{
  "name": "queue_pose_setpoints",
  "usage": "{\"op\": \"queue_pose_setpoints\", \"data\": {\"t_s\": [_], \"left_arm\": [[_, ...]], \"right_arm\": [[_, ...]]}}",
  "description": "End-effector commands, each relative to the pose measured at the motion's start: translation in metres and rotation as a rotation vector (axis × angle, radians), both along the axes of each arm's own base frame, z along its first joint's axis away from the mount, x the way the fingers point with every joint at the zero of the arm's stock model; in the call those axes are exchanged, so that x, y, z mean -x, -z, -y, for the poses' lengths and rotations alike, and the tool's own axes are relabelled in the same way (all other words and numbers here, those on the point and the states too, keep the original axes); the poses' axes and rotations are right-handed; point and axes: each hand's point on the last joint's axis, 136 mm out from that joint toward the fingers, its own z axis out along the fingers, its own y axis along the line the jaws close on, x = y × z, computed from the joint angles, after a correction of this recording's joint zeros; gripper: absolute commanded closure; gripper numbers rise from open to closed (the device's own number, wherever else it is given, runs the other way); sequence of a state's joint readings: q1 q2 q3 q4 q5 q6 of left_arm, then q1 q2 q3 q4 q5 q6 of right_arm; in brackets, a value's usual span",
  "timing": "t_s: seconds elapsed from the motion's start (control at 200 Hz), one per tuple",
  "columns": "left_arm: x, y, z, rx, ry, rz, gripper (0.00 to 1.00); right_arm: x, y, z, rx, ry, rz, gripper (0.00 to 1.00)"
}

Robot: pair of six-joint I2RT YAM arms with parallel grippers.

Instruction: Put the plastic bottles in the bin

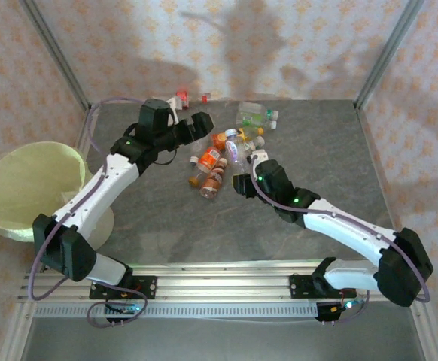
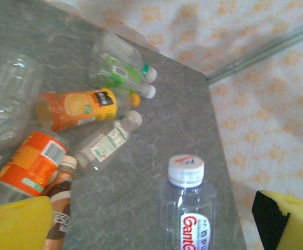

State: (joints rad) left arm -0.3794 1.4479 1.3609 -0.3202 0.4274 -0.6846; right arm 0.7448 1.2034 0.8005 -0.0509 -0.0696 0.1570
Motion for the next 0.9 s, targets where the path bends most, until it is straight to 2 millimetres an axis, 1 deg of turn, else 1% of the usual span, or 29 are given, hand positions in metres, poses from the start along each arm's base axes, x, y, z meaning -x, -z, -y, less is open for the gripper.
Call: {"op": "queue_pose_setpoints", "data": {"t_s": [0.0, 0.055, 0.115, 0.22, 0.325, 0.375, 0.455, 0.515, 0.621, 0.681, 0.791, 0.896], "left_arm": [[0.006, -0.02, 0.03, 0.036, 0.139, 0.081, 0.0], [0.012, -0.02, 0.044, 0.034, 0.193, 0.086, 0.0], [0.016, -0.017, 0.055, 0.001, 0.225, 0.086, 0.0], [0.017, -0.008, 0.058, -0.071, 0.206, 0.06, 0.0], [0.014, -0.001, 0.059, -0.067, 0.198, 0.041, 0.0], [0.014, -0.003, 0.064, -0.044, 0.211, 0.046, 0.0], [0.016, -0.008, 0.073, -0.011, 0.245, 0.054, 0.04], [0.018, -0.009, 0.075, -0.029, 0.257, 0.056, 0.09], [0.018, -0.009, 0.071, -0.074, 0.243, 0.05, 0.16], [0.018, -0.011, 0.07, -0.073, 0.238, 0.055, 0.19], [0.018, -0.015, 0.07, -0.066, 0.233, 0.064, 0.25], [0.017, -0.017, 0.069, -0.05, 0.22, 0.078, 0.31]], "right_arm": [[-0.007, -0.045, -0.014, -0.092, -0.045, 0.095, 0.59], [-0.005, -0.056, -0.022, -0.132, -0.085, 0.112, 0.59], [-0.002, -0.067, -0.03, -0.172, -0.124, 0.13, 0.59], [0.0, -0.083, -0.038, -0.205, -0.165, 0.156, 0.59], [0.001, -0.095, -0.042, -0.221, -0.194, 0.19, 0.59], [0.003, -0.099, -0.044, -0.225, -0.209, 0.203, 0.59], [0.0, -0.101, -0.046, -0.216, -0.207, 0.213, 0.58], [-0.004, -0.101, -0.046, -0.207, -0.195, 0.222, 0.58], [-0.009, -0.105, -0.048, -0.182, -0.197, 0.24, 0.59], [-0.01, -0.108, -0.051, -0.16, -0.211, 0.252, 0.58], [-0.01, -0.11, -0.055, -0.142, -0.243, 0.266, 0.58], [-0.008, -0.109, -0.057, -0.136, -0.262, 0.268, 0.58]]}}
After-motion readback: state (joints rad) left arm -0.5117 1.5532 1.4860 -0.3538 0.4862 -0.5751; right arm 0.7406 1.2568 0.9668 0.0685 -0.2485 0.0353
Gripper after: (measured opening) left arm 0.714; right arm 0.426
